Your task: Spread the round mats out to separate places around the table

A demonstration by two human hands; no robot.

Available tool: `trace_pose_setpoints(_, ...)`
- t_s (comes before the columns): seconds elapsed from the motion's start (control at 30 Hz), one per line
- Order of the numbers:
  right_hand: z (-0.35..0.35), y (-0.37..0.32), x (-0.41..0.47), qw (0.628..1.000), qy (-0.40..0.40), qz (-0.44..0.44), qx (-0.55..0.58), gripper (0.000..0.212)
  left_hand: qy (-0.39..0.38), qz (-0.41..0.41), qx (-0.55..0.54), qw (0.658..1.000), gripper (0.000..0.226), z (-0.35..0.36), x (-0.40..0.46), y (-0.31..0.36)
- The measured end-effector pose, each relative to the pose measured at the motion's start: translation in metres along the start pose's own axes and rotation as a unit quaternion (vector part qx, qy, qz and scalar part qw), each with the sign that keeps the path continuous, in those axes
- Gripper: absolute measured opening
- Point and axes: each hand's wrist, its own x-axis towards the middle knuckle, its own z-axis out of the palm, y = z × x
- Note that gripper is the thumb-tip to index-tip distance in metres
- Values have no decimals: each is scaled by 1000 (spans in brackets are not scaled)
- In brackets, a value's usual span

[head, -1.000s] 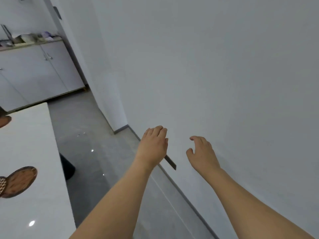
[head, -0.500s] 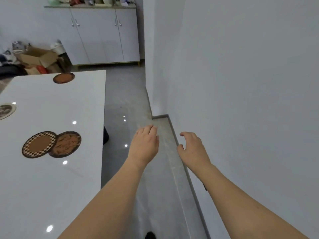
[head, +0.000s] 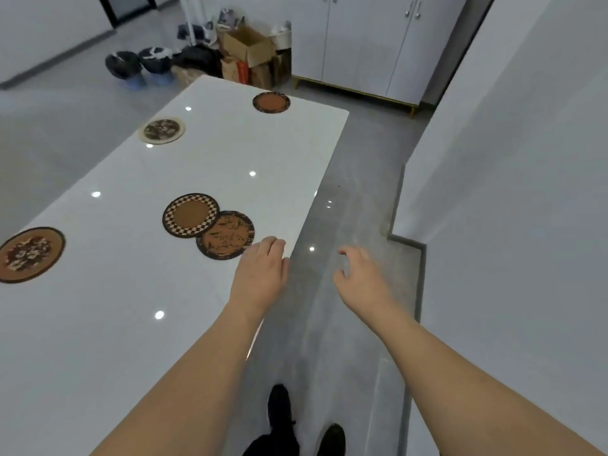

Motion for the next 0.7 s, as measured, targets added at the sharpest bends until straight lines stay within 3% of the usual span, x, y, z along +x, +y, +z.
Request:
trace_pose_setpoints(0.17, 50, -44, 79, 997, -52, -21, 49, 42, -41, -132, -5, 990, 23, 4, 20, -83)
trace_pose_setpoints(0.27, 82, -67, 122, 992, -95, -13, 81, 45, -62, -244, -46, 967, 23, 12, 41, -126)
trace_pose_setpoints(0.5, 148, -92, 215, 972, -188, 73, 124, 47, -65, -513, -193, 834, 21, 47, 88, -189)
trace_pose_setpoints(0.63, 181, -99, 251, 955, -231, 128, 136, 55, -27, -604, -217, 767, 12, 69, 102, -209)
trace_pose_setpoints(0.7, 194, -99, 263, 957, -231, 130, 118, 41, 0, -628, -222, 746, 13, 79, 106, -216)
